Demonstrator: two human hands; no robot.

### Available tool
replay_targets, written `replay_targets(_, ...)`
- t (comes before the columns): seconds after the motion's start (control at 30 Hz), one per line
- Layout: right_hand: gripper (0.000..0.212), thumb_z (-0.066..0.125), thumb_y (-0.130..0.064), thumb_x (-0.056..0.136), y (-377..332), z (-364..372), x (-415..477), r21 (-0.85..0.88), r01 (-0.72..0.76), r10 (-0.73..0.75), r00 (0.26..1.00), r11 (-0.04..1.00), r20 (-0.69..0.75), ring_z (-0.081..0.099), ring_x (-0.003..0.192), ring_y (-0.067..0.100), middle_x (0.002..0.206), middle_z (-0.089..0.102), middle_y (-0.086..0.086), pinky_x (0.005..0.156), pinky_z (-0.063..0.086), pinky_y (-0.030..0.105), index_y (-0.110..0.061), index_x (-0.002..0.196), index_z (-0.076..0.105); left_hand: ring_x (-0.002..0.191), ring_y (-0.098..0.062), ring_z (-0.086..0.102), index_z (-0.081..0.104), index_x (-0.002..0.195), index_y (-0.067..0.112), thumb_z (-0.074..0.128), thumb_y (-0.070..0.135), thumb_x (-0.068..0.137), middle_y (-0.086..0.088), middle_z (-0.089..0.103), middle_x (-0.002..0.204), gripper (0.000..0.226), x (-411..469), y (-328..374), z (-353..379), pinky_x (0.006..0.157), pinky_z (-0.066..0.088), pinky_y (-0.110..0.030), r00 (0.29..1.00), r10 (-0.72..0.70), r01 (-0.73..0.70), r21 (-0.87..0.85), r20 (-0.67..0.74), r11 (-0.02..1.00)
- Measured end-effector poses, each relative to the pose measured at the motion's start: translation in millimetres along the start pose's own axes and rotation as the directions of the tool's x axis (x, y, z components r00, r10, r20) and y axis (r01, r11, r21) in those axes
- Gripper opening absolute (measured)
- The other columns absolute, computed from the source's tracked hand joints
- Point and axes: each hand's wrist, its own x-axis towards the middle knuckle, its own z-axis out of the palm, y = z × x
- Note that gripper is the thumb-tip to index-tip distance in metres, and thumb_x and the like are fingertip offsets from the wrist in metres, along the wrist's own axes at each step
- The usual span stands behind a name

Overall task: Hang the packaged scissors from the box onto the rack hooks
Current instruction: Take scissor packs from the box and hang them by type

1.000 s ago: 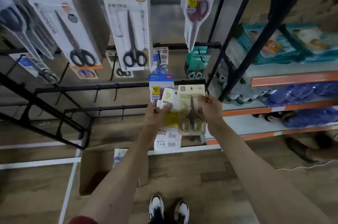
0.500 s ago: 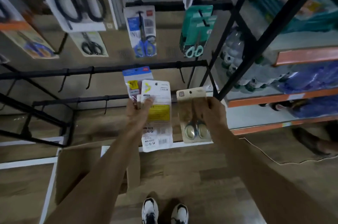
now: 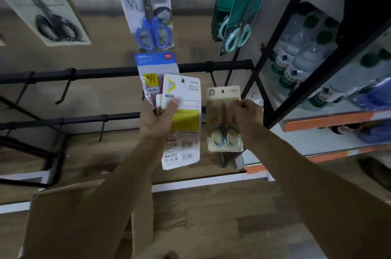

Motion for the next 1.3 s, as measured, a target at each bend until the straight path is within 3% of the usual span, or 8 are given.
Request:
replay_targets(0.33, 0.012, 0.062, -0.027, 0.096, 9.3, 37.1, 44.2, 0.005, -0.083, 0.082, 0.996, 0.997, 0.029, 0.065, 0.091, 0.024, 0.09, 0.068, 0.003, 0.088, 0.057, 0.041, -0.02, 0.103, 0.069, 0.085, -0.01, 0.076, 0.055, 0.127, 0.018, 0.068, 0.022, 0.095, 0.004, 0.076, 0.103, 0.034, 12.6, -35.2, -0.4, 0.059, 0.059, -0.02, 0.993, -0.111, 0.11, -0.052, -0.028, 0.993)
replay_targets(0.6, 0.027, 0.056, -0.029, 0.098, -29.6, 64.7, 96.1, -0.213, -0.035, 0.051, 0.996, 0.976, 0.069, 0.062, 0.084, 0.025, 0.082, 0.064, 0.008, 0.069, 0.046, 0.032, -0.006, 0.088, 0.065, 0.078, -0.013, 0.077, 0.059, 0.122, 0.014, 0.07, 0.019, 0.093, 0.008, 0.079, 0.092, 0.031, 18.9, -32.6, -2.0, 0.055, 0.058, -0.021, 0.984, -0.175, 0.177, -0.079, 0.029, 0.981)
replay_targets(0.7, 0.036, 0.046, -0.029, 0.103, -30.6, 63.2, 97.8, -0.219, -0.082, 0.091, 0.995, 0.972, 0.036, 0.058, 0.098, 0.027, 0.106, 0.059, 0.011, 0.078, 0.045, 0.032, 0.0, 0.118, 0.058, 0.081, -0.016, 0.078, 0.06, 0.124, 0.011, 0.071, 0.02, 0.093, 0.003, 0.079, 0.096, 0.034, 15.3, -29.7, -3.6, 0.057, 0.059, -0.023, 0.981, -0.186, 0.189, -0.07, 0.054, 0.979)
replay_targets(0.8, 0.044, 0.048, -0.038, 0.099, -20.6, 55.6, 64.1, -0.269, 0.078, -0.096, 0.994, 0.96, -0.056, 0.058, 0.109, 0.029, 0.119, 0.059, 0.013, 0.09, 0.05, 0.04, -0.003, 0.124, 0.052, 0.086, -0.016, 0.077, 0.06, 0.123, 0.014, 0.069, 0.023, 0.094, 0.003, 0.079, 0.101, 0.032, 8.4, -27.4, -5.6, 0.067, 0.063, -0.031, 0.981, -0.182, 0.185, -0.053, 0.063, 0.981)
replay_targets(0.9, 0.038, 0.06, -0.042, 0.093, 0.1, 38.7, -2.5, -0.148, 0.29, -0.282, 0.957, 0.945, 0.075, 0.061, 0.097, 0.015, 0.108, 0.06, 0.002, 0.07, 0.049, 0.025, -0.013, 0.117, 0.056, 0.092, -0.017, 0.076, 0.062, 0.119, 0.026, 0.068, 0.028, 0.095, 0.006, 0.078, 0.105, 0.025, 1.8, -23.3, -0.7, 0.083, 0.061, -0.046, 0.979, -0.196, 0.199, -0.053, 0.062, 0.979)
replay_targets(1.03, 0.019, 0.075, -0.035, 0.085, 11.4, 29.9, -49.4, -0.074, 0.151, -0.107, 0.903, 0.986, 0.415, 0.065, 0.075, 0.005, 0.084, 0.068, -0.009, 0.066, 0.055, 0.026, -0.023, 0.09, 0.061, 0.101, -0.025, 0.073, 0.063, 0.114, 0.035, 0.076, 0.048, 0.081, 0.007, 0.077, 0.106, 0.038, -11.1, -15.6, 9.0, 0.091, 0.057, -0.057, 0.979, -0.202, 0.203, -0.014, 0.011, 0.979)
replay_targets(1.17, 0.03, 0.076, -0.038, 0.084, 12.5, 15.2, -55.9, -0.051, 0.027, -0.012, 0.96, 0.998, 0.28, 0.069, 0.092, 0.02, 0.101, 0.071, 0.001, 0.083, 0.059, 0.044, -0.019, 0.106, 0.068, 0.099, -0.024, 0.075, 0.062, 0.12, 0.035, 0.076, 0.052, 0.077, 0.004, 0.077, 0.109, 0.049, -27.0, -14.0, 11.4, 0.09, 0.058, -0.057, 0.966, -0.252, 0.255, -0.044, 0.05, 0.966)
replay_targets(1.3, 0.022, 0.07, -0.031, 0.089, 11.0, -6.2, -66.1, 0.048, -0.078, 0.069, 0.983, 0.996, 0.173, 0.068, 0.081, 0.017, 0.093, 0.069, 0.0, 0.067, 0.06, 0.036, -0.019, 0.106, 0.064, 0.094, -0.025, 0.075, 0.068, 0.112, 0.027, 0.075, 0.028, 0.09, 0.0, 0.078, 0.102, 0.024, -40.0, -21.0, 4.7, 0.088, 0.06, -0.051, 0.966, -0.258, 0.258, -0.016, 0.002, 0.966)
